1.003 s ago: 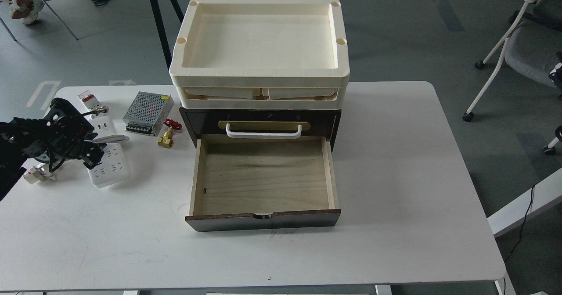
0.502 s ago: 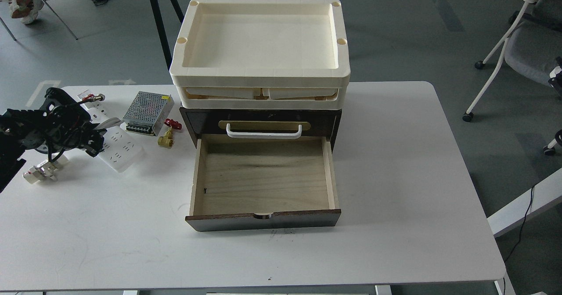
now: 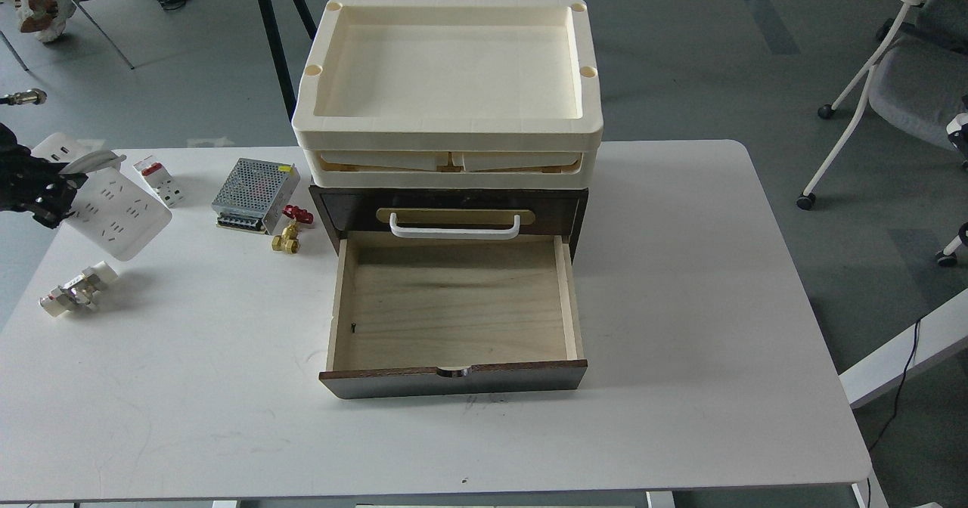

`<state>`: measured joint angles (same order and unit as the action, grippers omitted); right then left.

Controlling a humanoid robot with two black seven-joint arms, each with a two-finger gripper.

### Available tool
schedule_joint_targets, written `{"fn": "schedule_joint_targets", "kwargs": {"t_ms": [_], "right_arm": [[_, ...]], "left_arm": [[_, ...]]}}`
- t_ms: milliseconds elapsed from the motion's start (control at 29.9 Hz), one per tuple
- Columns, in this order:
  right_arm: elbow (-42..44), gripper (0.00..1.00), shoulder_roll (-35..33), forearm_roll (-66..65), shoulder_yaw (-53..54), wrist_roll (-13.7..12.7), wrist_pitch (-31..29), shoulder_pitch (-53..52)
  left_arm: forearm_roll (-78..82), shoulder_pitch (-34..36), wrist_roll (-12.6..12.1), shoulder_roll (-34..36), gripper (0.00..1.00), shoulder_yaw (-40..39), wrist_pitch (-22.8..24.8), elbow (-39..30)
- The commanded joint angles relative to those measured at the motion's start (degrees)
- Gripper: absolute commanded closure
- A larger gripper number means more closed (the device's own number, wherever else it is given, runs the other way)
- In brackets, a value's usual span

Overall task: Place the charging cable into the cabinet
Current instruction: 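Lift the power strip with the left gripper and carry it toward the drawer, then lower the power strip and cable into the open wooden drawer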

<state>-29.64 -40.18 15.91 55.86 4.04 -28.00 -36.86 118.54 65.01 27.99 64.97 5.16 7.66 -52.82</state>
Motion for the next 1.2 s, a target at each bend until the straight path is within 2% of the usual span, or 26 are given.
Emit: {"fn": "schedule_joint_targets", "kwargs": {"t_ms": [0, 167, 268, 368, 502, 702, 803, 936, 1171], "right_arm": [[0.0, 0.0, 0.1, 0.0, 0.0, 0.0, 0.0, 0.0], [0.0, 0.0, 0.0, 0.0, 0.0, 0.0, 0.0, 0.3], [0.1, 0.0, 0.0, 0.0, 0.2, 0.0, 0.0, 0.7], [0.8, 0.0, 0.0, 0.0, 0.2, 0.0, 0.0, 1.0], [1.4, 0.0, 0.1, 0.0, 0.2, 0.0, 0.0, 1.1], [1.4, 0.0, 0.0, 0.0, 0.3, 0.0, 0.0, 1.1], [1.4, 0.0, 0.0, 0.0, 0.3, 0.0, 0.0, 1.1], [1.4, 0.0, -0.1, 0.0, 0.3, -0.1, 0.0, 1.2], [1.4, 0.0, -0.2, 0.0, 0.3, -0.1, 0.0, 1.5]], "left_arm": [[-5.9, 1.9, 0.0, 10.2, 0.99, -0.1, 6.5, -15.4], [-13.3, 2.4, 0.0, 19.8, 0.99, -0.9, 15.5, -35.0], [-17.3, 2.7, 0.0, 21.1, 0.99, -0.9, 19.9, -42.1], [-27.7, 3.2, 0.0, 20.8, 0.99, -3.3, 20.3, -46.0], [-42.6, 3.6, 0.0, 17.6, 0.99, -7.6, 20.3, -47.8], [-57.6, 2.1, 0.0, 8.6, 0.99, -7.6, 20.3, -47.4], [-57.7, -3.0, 0.0, 3.6, 0.99, -7.6, 20.3, -46.6], [-57.6, -8.2, 0.0, -4.0, 0.99, -7.9, 20.3, -42.3], [-58.1, -10.0, 0.0, -10.0, 0.99, -8.0, 20.3, -36.0]]}}
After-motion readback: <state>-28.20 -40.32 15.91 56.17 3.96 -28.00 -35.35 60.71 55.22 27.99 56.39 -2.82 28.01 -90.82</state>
